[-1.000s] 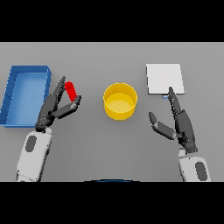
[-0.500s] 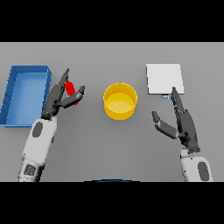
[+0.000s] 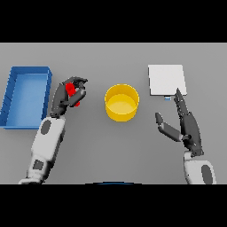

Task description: Pick up the red beaker and tilt it to pour out 1 green nut into yellow bowl. Pick up the yellow bowl and place it on the metallic measuring scale.

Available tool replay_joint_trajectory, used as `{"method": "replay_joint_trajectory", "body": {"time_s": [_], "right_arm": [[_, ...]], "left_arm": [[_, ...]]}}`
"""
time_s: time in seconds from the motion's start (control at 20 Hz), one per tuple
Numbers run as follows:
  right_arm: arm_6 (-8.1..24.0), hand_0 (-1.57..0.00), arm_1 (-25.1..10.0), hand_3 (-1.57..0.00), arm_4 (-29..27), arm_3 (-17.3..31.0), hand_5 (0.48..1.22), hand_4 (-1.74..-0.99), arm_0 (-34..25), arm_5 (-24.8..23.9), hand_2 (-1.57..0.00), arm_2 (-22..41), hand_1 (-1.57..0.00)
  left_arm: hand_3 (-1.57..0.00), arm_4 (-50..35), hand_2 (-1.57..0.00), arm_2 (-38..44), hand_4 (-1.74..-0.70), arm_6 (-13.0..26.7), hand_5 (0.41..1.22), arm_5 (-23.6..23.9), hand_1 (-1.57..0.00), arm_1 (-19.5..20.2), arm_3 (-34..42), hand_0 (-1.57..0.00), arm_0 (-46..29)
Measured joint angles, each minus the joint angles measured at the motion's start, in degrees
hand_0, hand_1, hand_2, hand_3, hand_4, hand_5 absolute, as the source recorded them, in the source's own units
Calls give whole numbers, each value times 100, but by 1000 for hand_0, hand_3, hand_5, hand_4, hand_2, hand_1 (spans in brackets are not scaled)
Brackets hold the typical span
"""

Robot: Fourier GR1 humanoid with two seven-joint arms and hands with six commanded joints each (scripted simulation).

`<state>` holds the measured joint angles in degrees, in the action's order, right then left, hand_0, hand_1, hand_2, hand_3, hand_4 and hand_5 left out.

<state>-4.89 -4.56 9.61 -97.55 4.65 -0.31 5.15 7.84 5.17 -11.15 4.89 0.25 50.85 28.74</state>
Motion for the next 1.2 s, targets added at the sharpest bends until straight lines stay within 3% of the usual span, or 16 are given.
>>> {"method": "replay_joint_trajectory", "body": {"time_s": [0.15,0.2,0.35,0.4,0.6,0.9,1.1,1.2], "right_arm": [[25,1,-1,1,-2,-7,650,-1241,-29,12,1,9,1],[-29,1,13,1,31,-44,650,-1242,54,7,1,41,1],[-51,1,95,1,-2,6,644,-1255,-6,1,1,62,1],[-65,1,61,1,-64,-6,641,-1251,-21,49,1,34,1],[22,1,-11,1,-57,32,643,-1238,-29,44,1,-21,1],[-181,1,5,1,68,40,653,-1219,-4,1,1,43,1],[-179,1,-61,1,222,145,661,-1219,-95,-73,1,33,1],[-337,1,-8,1,282,111,662,-1213,-3,-104,1,93,1]], "left_arm": [[-1108,359,-1199,-214,-1615,-124,1107,244,-1168,-5,-30,-1153,42],[-1154,350,-1273,-222,-1636,-200,1130,240,-1248,-11,-87,-1237,79],[-1357,285,-1419,-229,-1542,-186,1174,173,-1406,27,-41,-1400,30],[-1400,339,-1449,-255,-1582,-113,1171,195,-1439,5,-51,-1434,58],[-1501,-251,-1521,-31,-1676,-260,1144,-214,-1517,-42,234,-1515,46],[-1553,-370,-1558,-229,-1724,162,1130,-442,-1557,238,993,-1556,85],[-1553,-157,-1558,-416,-1724,440,1138,-430,-1557,387,903,-1556,330],[-1556,-49,-1561,-481,-1727,457,1138,-402,-1560,419,715,-1559,484]]}}
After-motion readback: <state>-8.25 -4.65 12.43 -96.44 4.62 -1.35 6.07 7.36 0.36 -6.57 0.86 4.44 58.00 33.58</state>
